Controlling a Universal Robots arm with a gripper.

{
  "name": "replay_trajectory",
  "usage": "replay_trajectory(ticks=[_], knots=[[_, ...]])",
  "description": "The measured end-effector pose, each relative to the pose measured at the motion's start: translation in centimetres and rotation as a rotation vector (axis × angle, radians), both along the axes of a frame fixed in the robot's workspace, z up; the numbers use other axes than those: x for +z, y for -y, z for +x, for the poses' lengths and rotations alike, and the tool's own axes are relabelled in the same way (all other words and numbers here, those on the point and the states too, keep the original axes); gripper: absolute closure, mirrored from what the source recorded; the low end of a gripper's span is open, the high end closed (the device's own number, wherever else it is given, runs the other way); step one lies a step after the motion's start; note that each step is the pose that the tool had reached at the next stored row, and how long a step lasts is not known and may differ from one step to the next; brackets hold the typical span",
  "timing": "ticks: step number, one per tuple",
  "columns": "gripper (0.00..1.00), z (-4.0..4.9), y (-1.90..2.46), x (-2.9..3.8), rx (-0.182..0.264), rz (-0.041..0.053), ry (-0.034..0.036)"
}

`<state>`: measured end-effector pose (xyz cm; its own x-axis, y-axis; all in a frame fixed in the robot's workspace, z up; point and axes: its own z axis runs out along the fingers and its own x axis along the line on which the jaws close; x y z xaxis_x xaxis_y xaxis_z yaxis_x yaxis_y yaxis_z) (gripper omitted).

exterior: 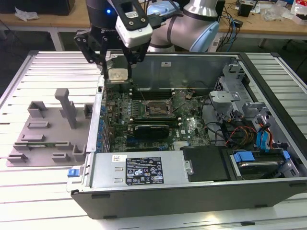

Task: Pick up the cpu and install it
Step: 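Pick up the cpu and move it towards the insertion slot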

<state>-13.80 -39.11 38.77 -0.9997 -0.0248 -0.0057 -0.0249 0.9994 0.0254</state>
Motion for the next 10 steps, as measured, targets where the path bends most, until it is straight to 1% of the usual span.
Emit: replay_trajectory(ticks=[2,4,5,7,8,10], knots=[[0.45,1.1,0.0,0.0,0.0,0.0,0.0],[0.45,1.93,0.0,0.0,0.0,0.0,0.0],[0.45,2.71,0.0,0.0,0.0,0.0,0.0],[0.45,3.85,0.0,0.0,0.0,0.0,0.0],[0.45,4.72,0.0,0.0,0.0,0.0,0.0],[0.45,5.28,0.0,0.0,0.0,0.0,0.0]])
